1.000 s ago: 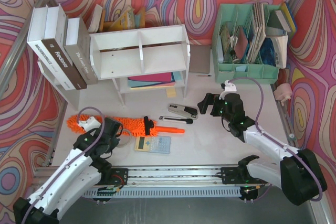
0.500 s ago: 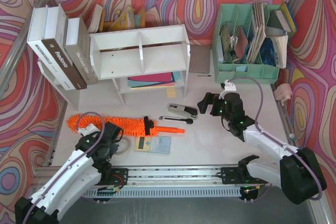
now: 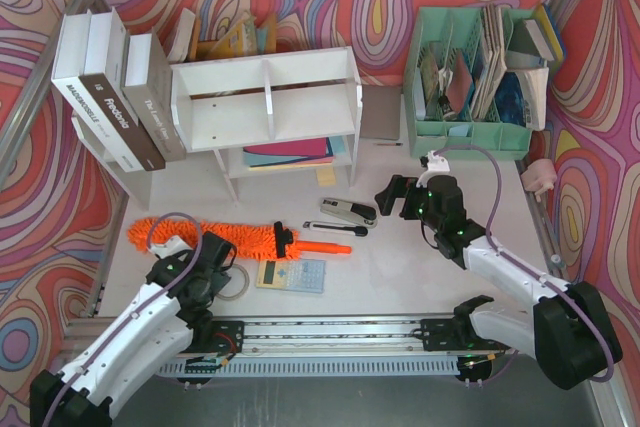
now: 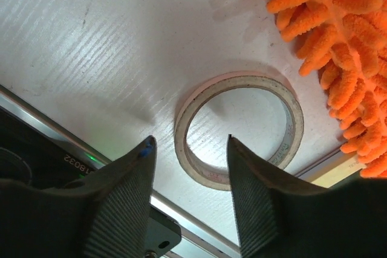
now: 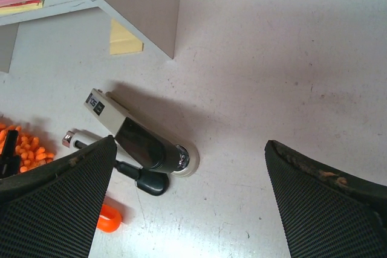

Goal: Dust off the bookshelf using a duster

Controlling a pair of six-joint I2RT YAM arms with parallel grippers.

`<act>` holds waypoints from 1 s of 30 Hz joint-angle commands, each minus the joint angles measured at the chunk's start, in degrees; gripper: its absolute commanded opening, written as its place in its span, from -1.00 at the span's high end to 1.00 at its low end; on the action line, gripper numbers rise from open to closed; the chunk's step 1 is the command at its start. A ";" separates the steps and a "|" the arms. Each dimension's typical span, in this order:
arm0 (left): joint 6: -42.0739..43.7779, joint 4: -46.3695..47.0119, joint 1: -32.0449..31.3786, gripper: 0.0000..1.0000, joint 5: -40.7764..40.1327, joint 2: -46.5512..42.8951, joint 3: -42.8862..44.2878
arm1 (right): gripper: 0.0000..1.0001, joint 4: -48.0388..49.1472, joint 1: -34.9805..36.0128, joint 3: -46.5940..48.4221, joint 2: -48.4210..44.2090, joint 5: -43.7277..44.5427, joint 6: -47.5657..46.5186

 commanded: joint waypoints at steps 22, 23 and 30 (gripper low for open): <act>27.84 7.26 0.31 -0.97 -7.20 -3.48 19.38 | -0.96 -2.33 17.75 9.18 3.39 4.75 5.67; 29.25 7.51 0.31 -0.97 -7.09 -3.60 19.99 | -0.97 -2.22 18.84 9.73 4.36 5.13 5.91; 33.98 4.91 0.31 -0.97 -5.16 -2.68 26.62 | -0.96 -2.84 24.49 13.61 10.36 9.56 7.53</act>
